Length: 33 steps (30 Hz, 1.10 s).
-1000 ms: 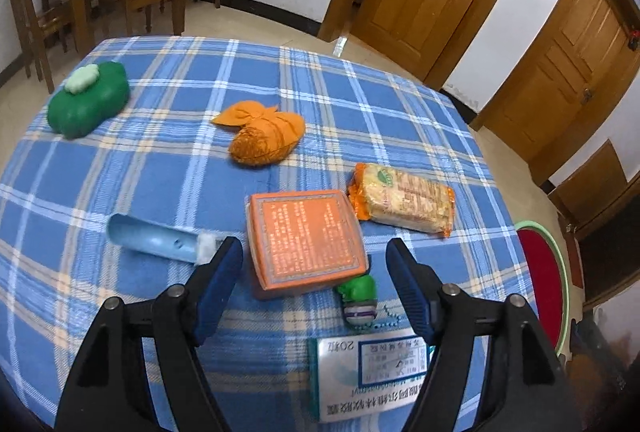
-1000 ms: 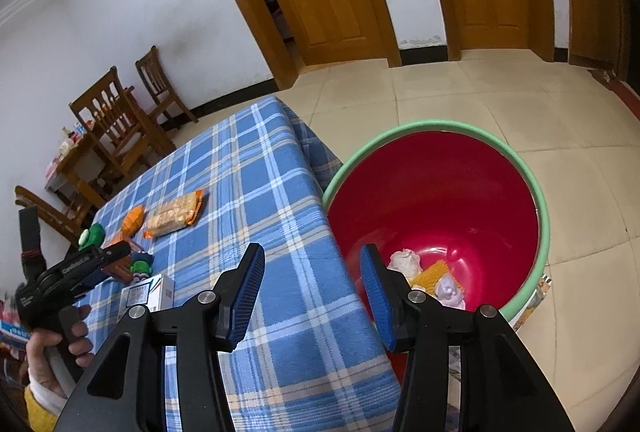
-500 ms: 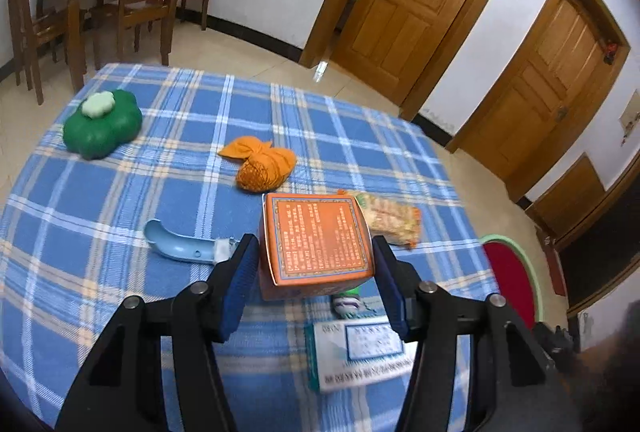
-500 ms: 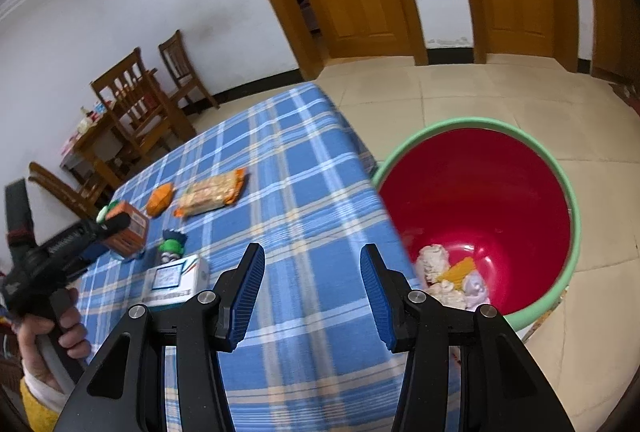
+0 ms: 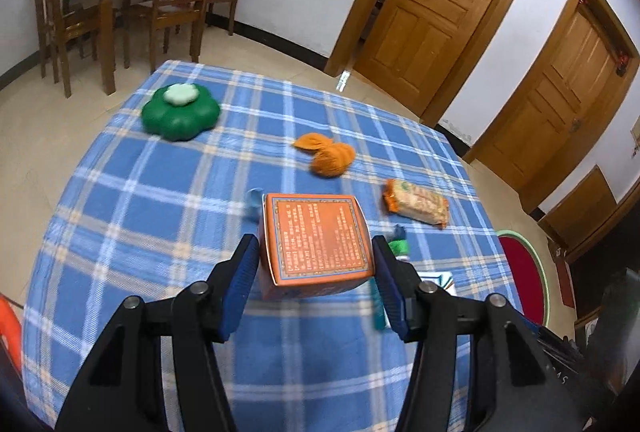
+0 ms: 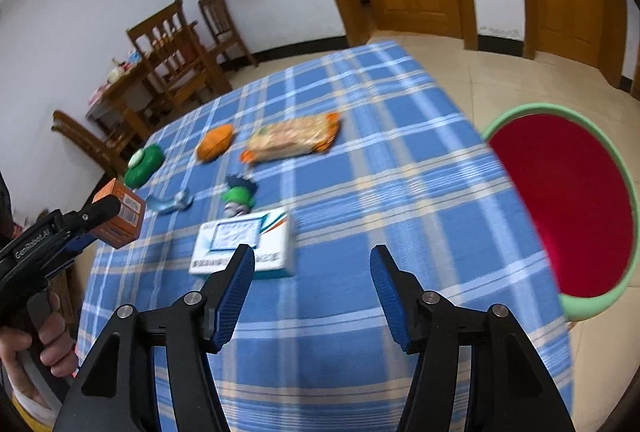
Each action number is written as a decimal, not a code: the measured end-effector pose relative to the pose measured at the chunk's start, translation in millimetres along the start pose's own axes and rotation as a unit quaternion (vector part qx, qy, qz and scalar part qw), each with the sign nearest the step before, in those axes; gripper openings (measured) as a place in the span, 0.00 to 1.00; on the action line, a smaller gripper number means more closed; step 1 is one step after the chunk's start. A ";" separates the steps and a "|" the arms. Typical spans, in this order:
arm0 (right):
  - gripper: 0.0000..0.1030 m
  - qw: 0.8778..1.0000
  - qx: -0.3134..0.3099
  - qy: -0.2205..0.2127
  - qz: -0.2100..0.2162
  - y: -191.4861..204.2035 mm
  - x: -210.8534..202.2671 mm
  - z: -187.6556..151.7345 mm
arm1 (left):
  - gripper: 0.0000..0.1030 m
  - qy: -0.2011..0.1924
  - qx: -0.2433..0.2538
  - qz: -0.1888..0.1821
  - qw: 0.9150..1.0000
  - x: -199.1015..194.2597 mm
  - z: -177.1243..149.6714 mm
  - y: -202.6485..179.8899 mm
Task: Collect trash
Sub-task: 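Grasp the orange box with the left tool while the right tool grasps the white medicine box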
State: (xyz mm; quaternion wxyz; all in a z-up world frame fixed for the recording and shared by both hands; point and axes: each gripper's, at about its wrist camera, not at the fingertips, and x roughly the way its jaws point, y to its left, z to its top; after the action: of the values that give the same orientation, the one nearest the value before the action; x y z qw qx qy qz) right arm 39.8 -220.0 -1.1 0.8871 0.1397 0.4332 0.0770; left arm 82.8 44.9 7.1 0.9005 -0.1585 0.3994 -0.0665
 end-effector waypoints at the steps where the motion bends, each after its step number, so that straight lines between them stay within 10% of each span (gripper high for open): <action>1: 0.66 1.000 -0.004 0.002 0.001 5.7 2.3 -1.3 | 0.56 0.001 -0.004 -0.001 1.000 -1.1 -1.2 3.6; 16: 1.00 0.999 -0.031 0.012 -0.006 49.0 37.6 -5.2 | 0.56 -0.012 -0.019 0.039 0.999 -17.0 -14.5 41.1; 33: 1.00 0.989 -0.110 0.037 -0.094 79.6 81.3 -9.3 | 0.56 -0.002 -0.040 0.021 0.999 -5.2 -19.1 63.2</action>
State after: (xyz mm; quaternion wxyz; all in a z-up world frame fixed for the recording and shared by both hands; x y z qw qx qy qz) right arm 81.0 -121.8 -42.2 0.8839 -0.0029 0.4655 0.0457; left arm 64.7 101.3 -22.7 0.8955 -0.1860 0.4032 -0.0310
